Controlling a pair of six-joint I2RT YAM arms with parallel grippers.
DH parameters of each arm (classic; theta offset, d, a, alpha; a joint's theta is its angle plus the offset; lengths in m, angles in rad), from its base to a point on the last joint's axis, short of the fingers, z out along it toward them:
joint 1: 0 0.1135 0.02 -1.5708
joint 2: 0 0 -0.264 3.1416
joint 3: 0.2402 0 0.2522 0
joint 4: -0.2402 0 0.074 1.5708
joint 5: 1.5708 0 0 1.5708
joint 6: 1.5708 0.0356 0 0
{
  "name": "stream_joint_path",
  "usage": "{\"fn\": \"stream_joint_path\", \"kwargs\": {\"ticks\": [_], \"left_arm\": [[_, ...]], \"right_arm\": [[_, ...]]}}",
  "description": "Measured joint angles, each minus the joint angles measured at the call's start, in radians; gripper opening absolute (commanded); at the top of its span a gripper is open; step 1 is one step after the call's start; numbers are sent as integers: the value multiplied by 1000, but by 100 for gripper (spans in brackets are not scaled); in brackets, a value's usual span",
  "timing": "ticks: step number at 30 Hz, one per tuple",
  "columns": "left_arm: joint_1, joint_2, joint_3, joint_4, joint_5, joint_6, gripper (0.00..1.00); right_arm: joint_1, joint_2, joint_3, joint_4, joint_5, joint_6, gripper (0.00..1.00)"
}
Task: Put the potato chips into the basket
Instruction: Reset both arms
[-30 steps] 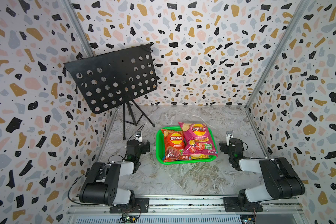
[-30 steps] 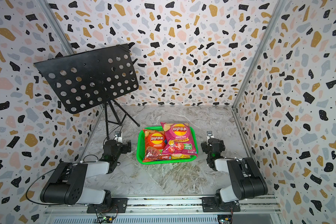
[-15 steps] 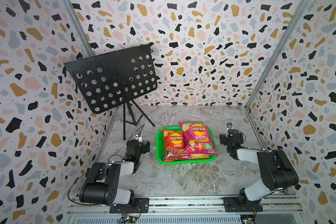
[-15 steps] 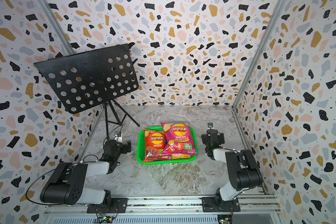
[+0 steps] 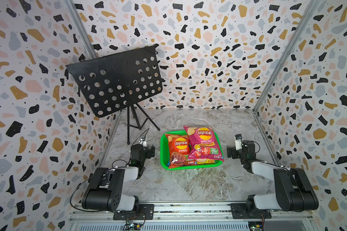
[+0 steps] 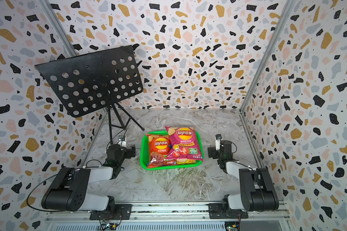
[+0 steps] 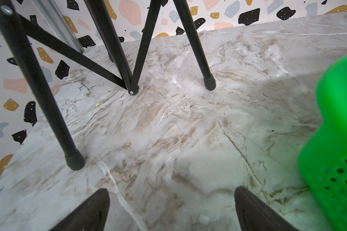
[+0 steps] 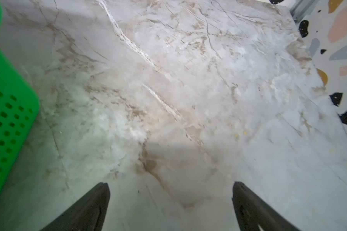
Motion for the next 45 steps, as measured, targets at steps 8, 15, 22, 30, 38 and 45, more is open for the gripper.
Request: {"fn": "stream_joint_path", "kwargs": {"ticks": [8,15,22,30,38,45], "left_arm": [[0,0,0,0,0,-1,100],[0,0,0,0,0,-2,100],[0,0,0,0,0,-2,100],[0,0,0,0,0,-2,100],[0,0,0,0,0,-2,100],[0,0,0,0,0,-2,100]], "right_arm": [[-21,44,-45,217,3,-6,100],[-57,76,-114,328,-35,-7,100],[-56,89,-116,407,0,8,100],[-56,91,-116,421,12,12,100],[-56,91,-116,425,13,13,100],[-56,92,-116,424,15,16,100]]}}
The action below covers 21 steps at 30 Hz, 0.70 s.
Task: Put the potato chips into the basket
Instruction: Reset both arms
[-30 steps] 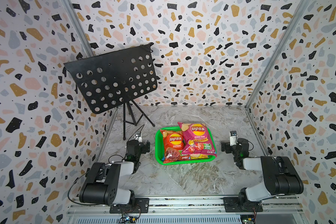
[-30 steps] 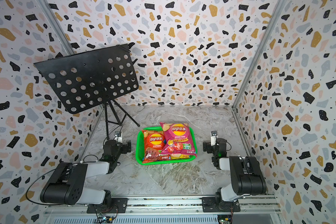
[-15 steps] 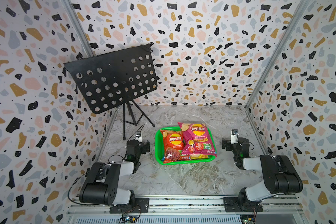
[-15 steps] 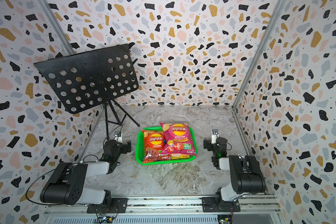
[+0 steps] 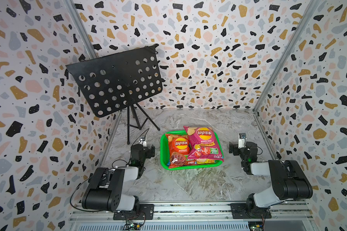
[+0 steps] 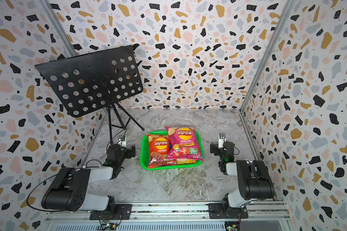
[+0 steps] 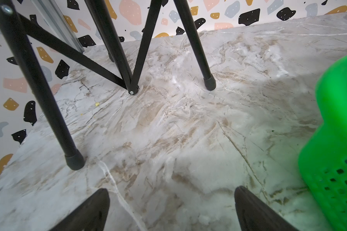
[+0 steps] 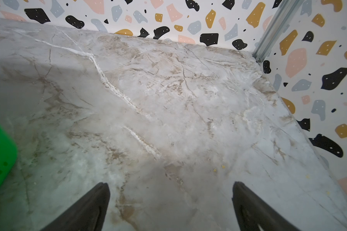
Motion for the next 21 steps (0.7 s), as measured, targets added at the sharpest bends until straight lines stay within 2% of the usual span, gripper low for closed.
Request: {"fn": "stream_joint_path", "kwargs": {"ticks": [21], "left_arm": [[0,0,0,0,0,-2,100]], "right_arm": [[0,0,0,8,4,0,100]]}}
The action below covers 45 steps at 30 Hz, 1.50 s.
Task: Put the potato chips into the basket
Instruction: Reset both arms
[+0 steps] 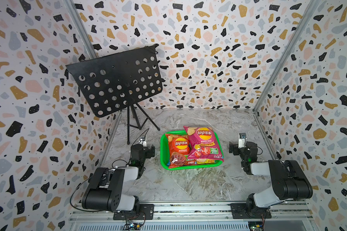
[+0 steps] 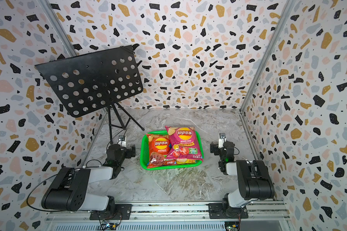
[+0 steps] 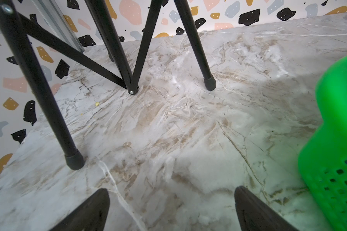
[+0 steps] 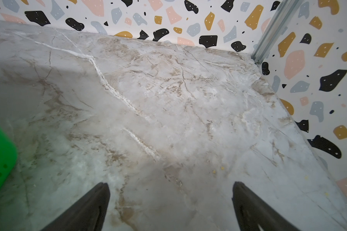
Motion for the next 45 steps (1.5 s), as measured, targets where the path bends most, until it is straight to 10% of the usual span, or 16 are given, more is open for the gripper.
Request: {"fn": "stream_joint_path", "kwargs": {"ticks": [45], "left_arm": [[0,-23,31,-27,-40,-19,100]], "right_arm": [[0,0,0,1,0,0,100]]}}
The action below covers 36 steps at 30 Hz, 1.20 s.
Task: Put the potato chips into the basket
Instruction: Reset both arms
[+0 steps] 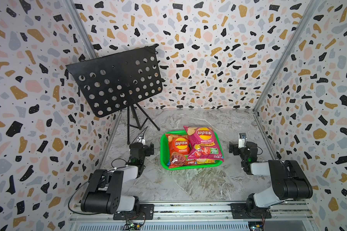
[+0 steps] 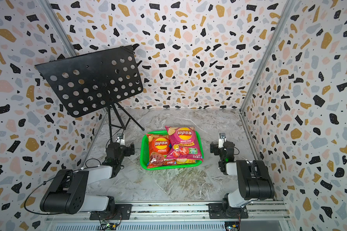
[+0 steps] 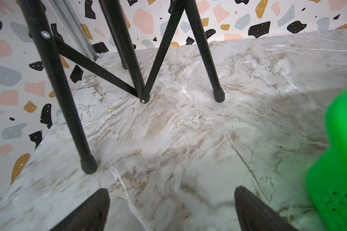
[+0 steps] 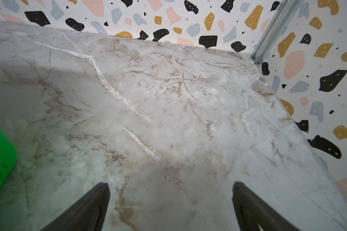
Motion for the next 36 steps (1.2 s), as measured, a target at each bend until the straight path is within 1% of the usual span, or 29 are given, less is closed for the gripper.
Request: {"fn": "stream_joint_path", "kwargs": {"ticks": [14,19,25,36], "left_arm": [[0,7,-2,21,18,3,100],[0,7,-2,25,18,3,100],[0,7,-2,27,19,3,100],[0,7,-4,27,26,3,100]], "right_arm": [[0,-2,-2,3,-2,0,100],[0,-43,-7,-17,-2,0,100],[0,-2,-9,-1,19,8,100],[0,2,-9,-1,19,8,100]]}}
